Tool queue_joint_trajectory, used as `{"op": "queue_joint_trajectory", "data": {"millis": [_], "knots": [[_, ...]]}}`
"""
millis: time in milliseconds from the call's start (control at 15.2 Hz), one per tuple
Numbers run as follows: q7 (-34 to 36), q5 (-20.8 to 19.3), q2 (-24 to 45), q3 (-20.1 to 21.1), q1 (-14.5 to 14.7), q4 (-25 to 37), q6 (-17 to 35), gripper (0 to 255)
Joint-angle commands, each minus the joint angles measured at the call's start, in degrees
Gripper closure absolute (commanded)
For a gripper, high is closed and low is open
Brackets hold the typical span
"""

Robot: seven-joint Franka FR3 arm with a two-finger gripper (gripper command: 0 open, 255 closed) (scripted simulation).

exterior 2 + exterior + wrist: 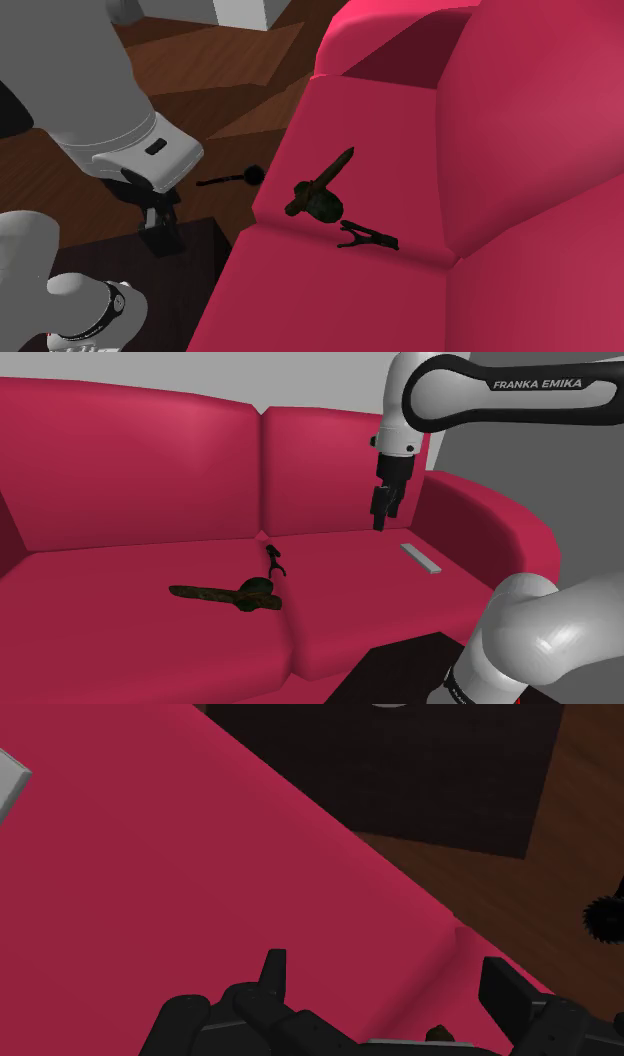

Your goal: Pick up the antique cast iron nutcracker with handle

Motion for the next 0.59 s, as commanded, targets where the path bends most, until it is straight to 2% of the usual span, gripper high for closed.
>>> {"op": "queue_joint_trajectory", "data": {"millis": [0, 528], "knots": [[0.0, 0.0, 0.0, 0.0, 0.0, 0.0, 0.0, 0], [8.8, 2.9, 17.9, 2.5, -1.2, 6.0, 10.2, 0]]}}
